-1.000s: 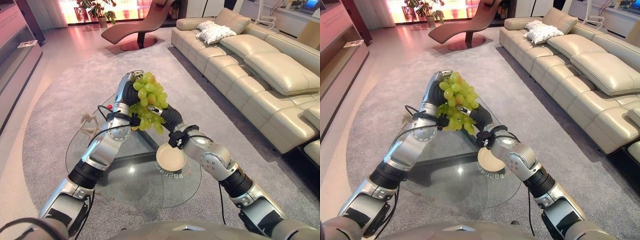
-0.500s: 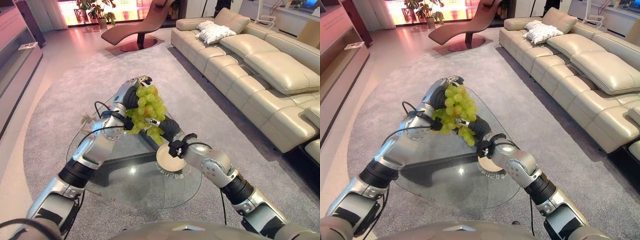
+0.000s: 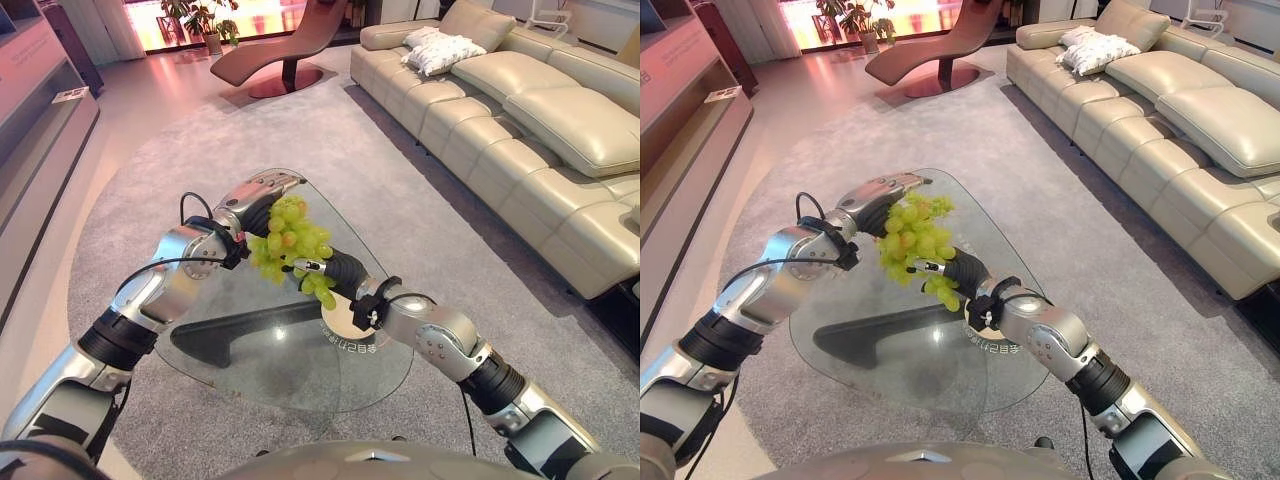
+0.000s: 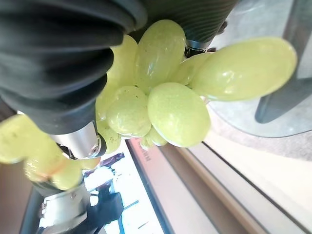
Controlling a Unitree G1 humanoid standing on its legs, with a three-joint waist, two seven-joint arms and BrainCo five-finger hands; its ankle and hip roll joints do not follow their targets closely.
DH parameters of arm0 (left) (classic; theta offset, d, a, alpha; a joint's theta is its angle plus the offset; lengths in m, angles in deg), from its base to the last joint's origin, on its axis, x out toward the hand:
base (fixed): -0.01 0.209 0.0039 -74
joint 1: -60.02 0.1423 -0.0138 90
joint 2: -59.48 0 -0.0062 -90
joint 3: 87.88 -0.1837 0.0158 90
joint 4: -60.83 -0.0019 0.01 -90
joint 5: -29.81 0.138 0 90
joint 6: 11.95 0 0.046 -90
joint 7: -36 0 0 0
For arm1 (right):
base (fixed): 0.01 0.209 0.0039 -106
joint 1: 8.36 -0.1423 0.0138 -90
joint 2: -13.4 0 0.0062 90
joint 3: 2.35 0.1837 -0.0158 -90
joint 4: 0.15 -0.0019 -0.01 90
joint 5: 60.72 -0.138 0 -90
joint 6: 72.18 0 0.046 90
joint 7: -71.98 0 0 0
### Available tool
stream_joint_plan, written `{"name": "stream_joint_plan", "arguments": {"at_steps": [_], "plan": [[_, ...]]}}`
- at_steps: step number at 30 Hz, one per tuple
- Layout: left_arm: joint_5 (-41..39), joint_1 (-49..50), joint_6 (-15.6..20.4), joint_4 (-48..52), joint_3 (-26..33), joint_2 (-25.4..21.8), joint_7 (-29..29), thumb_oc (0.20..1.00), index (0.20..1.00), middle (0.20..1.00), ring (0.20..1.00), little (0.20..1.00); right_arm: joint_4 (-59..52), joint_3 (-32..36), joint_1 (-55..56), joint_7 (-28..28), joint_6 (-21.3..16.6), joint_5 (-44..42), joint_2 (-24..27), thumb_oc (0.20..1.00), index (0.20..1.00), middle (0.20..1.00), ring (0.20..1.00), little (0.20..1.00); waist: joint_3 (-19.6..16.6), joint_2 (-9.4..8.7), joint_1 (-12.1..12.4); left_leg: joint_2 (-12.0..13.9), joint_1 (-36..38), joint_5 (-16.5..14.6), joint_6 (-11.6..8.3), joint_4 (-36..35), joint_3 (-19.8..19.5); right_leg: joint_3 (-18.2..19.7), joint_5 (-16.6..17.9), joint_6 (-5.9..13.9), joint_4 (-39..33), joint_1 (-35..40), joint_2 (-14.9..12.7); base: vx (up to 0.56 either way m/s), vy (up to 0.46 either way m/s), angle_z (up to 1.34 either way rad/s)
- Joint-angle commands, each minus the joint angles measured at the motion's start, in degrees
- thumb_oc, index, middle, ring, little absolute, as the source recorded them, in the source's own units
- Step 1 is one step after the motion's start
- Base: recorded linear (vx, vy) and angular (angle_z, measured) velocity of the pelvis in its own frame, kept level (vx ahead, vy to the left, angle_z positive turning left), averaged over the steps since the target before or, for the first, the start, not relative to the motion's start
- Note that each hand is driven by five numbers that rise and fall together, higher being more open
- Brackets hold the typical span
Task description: Pick up fruits into the plate
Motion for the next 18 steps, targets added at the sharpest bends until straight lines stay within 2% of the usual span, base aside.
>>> {"name": "stream_joint_plan", "arguments": {"at_steps": [1,4,9,12,18], "plan": [[1.48,-5.19,4.05,0.23,-4.94,-6.75,-14.49,1.0,1.0,1.0,1.0,1.0,-8.13,7.32,-6.97,0.07,-4.61,-2.07,-0.52,0.2,0.2,0.2,0.2,0.2,2.37,-0.83,0.13,-0.83,-1.24,-3.57,2.02,1.52,-0.82,-3.52,-5.3,1.48,4.36,1.95,-2.43,0.0,0.042,0.01],[-1.17,-5.71,5.67,1.55,-6.98,-10.39,-22.36,1.0,1.0,1.0,1.0,1.0,-8.37,7.78,-7.0,-0.27,-4.76,-3.12,1.93,0.2,0.2,0.2,0.2,0.2,2.58,-0.39,-0.18,-1.04,-1.5,-3.59,2.11,1.75,-0.81,-3.3,-5.25,1.48,4.29,1.77,-2.4,0.0,0.034,0.02],[-2.42,-4.48,7.18,3.02,-7.71,-15.54,-29.73,1.0,1.0,1.0,1.0,1.0,-9.0,8.76,-6.26,-1.43,-5.86,-4.22,6.26,0.2,0.2,0.2,0.2,0.2,2.93,0.05,-0.31,-1.23,-2.11,-3.7,2.25,2.2,-0.77,-3.25,-5.33,1.41,4.27,1.42,-2.36,0.0,0.013,0.01],[-3.06,-3.02,6.83,4.72,-7.35,-17.2,-32.16,1.0,1.0,1.0,1.0,1.0,-8.68,9.98,-5.49,-2.02,-6.66,-4.12,8.27,0.2,0.2,0.2,0.2,0.2,3.21,0.19,-0.32,-1.44,-2.32,-3.78,2.3,2.33,-0.9,-3.31,-5.35,1.36,4.2,1.39,-2.28,0.0,0.0,0.0],[-3.03,-0.41,5.7,5.24,-5.97,-17.65,-33.17,1.0,1.0,1.0,1.0,1.0,-7.0,12.02,-3.86,-2.81,-7.96,-3.45,9.87,0.2,0.2,0.2,0.2,0.2,3.61,0.15,-0.13,-1.59,-2.99,-3.88,2.38,2.69,-1.15,-3.38,-5.36,1.19,4.25,1.04,-2.17,0.0,0.0,0.0]]}}
